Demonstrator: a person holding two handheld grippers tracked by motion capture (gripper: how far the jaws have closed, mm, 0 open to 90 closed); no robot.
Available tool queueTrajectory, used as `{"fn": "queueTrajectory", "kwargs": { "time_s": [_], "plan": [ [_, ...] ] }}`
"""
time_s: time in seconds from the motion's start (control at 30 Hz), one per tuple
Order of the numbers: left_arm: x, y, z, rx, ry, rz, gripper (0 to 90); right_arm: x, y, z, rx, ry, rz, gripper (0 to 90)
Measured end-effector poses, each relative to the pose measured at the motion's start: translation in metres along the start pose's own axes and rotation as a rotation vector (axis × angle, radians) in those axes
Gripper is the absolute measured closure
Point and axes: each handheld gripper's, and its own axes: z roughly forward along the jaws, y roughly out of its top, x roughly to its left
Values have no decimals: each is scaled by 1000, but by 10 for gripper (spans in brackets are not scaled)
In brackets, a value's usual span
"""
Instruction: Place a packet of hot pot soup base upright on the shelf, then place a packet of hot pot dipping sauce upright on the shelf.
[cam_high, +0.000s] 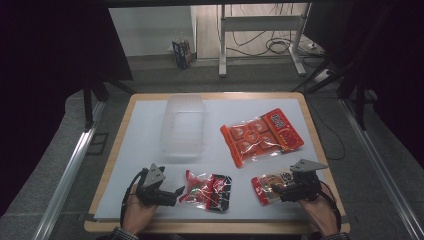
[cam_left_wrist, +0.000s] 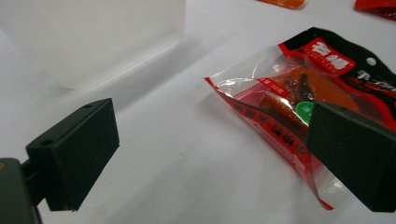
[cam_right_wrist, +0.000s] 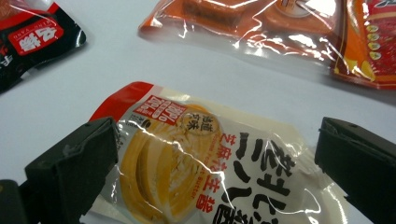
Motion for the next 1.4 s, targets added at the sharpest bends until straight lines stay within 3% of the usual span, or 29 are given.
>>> {"fn": "queueTrajectory", "kwargs": {
  "time_s": [0.17, 0.73, 1.4],
  "plan": [
    [0, -1, 2, 17, 24, 19, 18, 0, 0, 1, 3, -3, -1, 0],
    [3, -1, 0, 27, 42, -7, 26, -3, 2, 0, 0, -9, 16, 0],
    [1, 0, 4, 48, 37, 10, 25, -28, 12, 0, -8, -66, 52, 0]
  ]
}}
